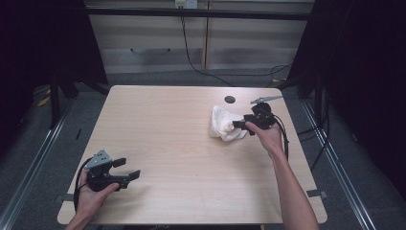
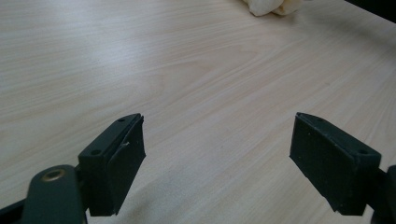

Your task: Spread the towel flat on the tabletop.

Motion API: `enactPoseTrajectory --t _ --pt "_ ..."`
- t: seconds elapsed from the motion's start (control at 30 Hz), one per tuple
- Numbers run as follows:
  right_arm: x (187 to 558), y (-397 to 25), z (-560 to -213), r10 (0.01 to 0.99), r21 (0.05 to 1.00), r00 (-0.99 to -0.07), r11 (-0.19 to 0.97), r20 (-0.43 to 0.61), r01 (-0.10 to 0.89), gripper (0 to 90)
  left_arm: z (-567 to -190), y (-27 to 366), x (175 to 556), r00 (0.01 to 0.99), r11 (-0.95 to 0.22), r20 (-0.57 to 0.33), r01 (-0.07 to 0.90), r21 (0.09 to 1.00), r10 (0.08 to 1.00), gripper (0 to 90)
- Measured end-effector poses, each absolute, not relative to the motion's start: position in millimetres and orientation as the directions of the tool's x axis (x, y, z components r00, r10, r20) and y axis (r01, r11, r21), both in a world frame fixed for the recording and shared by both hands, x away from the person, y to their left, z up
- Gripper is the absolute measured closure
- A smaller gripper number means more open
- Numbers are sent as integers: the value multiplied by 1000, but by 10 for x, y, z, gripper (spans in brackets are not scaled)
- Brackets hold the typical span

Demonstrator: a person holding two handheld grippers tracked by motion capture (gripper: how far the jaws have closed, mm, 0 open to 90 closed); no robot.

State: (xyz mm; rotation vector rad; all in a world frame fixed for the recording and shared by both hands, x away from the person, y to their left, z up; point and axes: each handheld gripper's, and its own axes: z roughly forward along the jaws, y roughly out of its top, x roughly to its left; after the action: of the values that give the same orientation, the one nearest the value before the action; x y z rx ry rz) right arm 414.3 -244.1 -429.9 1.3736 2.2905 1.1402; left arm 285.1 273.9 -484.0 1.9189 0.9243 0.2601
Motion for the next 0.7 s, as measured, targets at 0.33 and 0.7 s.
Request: enactPoseTrajectory --t 0.33,0.7 --pt "4364 -2306 -4476 833 686 -530 293 158 666 267 -4844 2745 2858 692 -249 -200 490 836 693 176" --pt "4438 -2166 -4694 820 650 -545 318 178 690 282 -4845 2746 2856 695 -251 -197 487 837 692 177"
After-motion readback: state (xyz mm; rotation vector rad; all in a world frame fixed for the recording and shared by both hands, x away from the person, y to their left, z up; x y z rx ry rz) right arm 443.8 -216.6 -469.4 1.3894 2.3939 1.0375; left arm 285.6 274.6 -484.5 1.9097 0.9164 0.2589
